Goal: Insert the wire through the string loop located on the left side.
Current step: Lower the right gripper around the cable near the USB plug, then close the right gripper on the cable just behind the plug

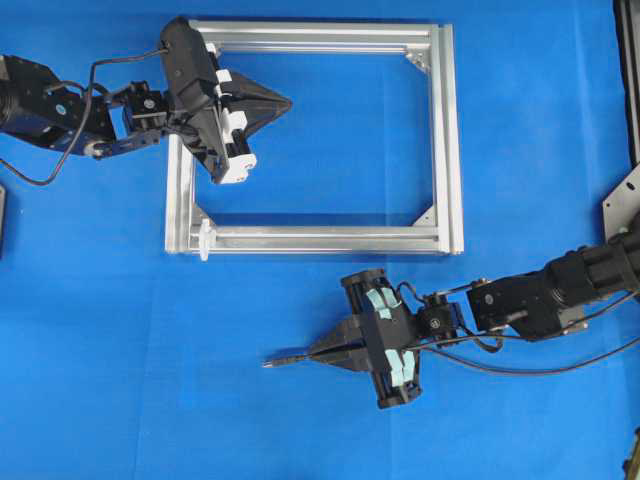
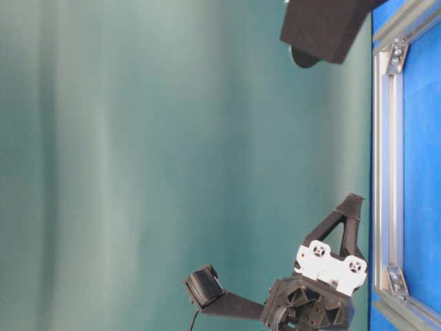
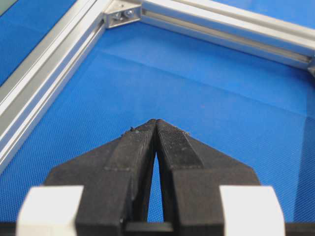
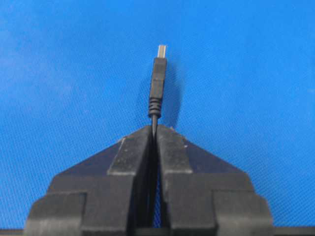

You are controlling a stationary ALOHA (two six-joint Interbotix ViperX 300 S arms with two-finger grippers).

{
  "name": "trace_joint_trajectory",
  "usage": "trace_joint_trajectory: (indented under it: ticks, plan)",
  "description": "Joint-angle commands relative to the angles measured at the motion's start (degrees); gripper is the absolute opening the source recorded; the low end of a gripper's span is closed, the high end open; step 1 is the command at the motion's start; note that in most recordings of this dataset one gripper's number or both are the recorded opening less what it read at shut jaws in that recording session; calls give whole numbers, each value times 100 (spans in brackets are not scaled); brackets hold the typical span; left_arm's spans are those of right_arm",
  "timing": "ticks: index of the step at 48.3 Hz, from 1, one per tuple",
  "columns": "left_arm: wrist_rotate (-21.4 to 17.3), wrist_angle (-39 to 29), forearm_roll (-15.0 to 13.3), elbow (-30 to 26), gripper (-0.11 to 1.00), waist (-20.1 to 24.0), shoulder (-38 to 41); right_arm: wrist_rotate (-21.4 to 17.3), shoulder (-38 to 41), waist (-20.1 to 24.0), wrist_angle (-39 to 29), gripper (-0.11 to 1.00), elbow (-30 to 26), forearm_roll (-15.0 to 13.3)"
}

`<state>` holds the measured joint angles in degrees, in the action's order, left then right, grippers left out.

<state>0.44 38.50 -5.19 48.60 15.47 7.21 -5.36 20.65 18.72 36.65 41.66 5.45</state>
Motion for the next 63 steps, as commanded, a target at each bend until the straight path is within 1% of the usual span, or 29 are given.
trace_joint_trajectory:
  ticks: [1,14,21,63]
  plan:
    - [9,26,18,-44,0,9,-167,-9,-352,26,-114,1,-35,-9]
    - [9,26,18,0,0,0,-185,70,-1055,26,-589,1,-35,-9]
    - [18,26,9,18,0,0,-193,70,-1283,26,-756,1,-35,-9]
    - [18,53,18,35,0,0,-202,70,-1292,26,-800,1,-26,-9]
